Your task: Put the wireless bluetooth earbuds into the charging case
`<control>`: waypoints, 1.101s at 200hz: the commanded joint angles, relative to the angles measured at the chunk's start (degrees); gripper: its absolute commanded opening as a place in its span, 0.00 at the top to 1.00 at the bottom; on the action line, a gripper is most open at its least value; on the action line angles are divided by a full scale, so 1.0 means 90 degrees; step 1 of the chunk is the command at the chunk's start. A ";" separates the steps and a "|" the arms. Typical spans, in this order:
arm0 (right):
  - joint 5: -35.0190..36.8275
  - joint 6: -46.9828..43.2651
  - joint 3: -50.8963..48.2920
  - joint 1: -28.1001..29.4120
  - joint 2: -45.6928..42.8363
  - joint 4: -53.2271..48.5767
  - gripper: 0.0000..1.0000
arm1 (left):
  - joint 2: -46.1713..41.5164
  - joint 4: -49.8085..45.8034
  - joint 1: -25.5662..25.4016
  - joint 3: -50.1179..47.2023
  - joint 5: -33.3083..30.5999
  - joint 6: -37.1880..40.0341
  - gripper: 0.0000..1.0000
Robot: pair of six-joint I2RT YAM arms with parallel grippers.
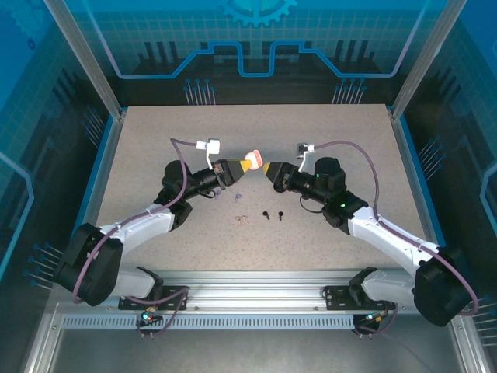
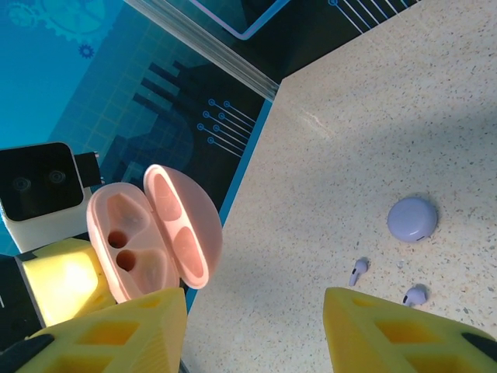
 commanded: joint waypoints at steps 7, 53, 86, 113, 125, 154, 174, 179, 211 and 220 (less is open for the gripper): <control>0.0082 0.0063 0.0242 0.0124 0.0101 0.0373 0.50 | 0.0044 0.0407 -0.0018 -0.0109 -0.0079 -0.0063 1.00; 0.0054 0.0065 0.0448 0.0222 0.0311 0.0402 0.51 | 0.0059 0.0431 -0.0027 -0.0115 -0.0085 -0.0068 1.00; 0.0111 0.0116 0.0504 0.0237 0.0473 0.0468 0.53 | 0.0049 0.0485 -0.0021 -0.0119 -0.0088 -0.0094 1.00; 0.0163 0.0189 0.0516 0.0237 0.0587 0.0531 0.56 | 0.0034 0.0527 -0.0028 -0.0129 -0.0070 -0.0127 1.00; 0.0137 0.0237 0.0536 0.0237 0.0653 0.0597 0.58 | 0.0034 0.0557 -0.0028 -0.0144 -0.0069 -0.0121 1.00; 0.0033 0.0352 0.0545 0.0237 0.0803 0.0764 0.61 | 0.0034 0.0724 -0.0026 -0.0194 -0.0117 -0.0170 1.00; 0.0015 0.0404 0.0532 0.0237 0.0847 0.0851 0.63 | 0.0096 0.0870 -0.0028 -0.0222 -0.0129 -0.0260 1.00; 0.0000 0.0413 0.0538 0.0238 0.0855 0.0882 0.63 | 0.0120 0.0926 -0.0023 -0.0226 -0.0123 -0.0277 1.00; -0.0188 0.0538 0.0531 0.0237 0.0969 0.1151 0.69 | 0.0260 0.1266 -0.0027 -0.0300 -0.0200 -0.0443 1.00; -0.0246 0.0567 0.0540 0.0233 0.1004 0.1227 0.72 | 0.0330 0.1389 -0.0023 -0.0313 -0.0208 -0.0524 1.00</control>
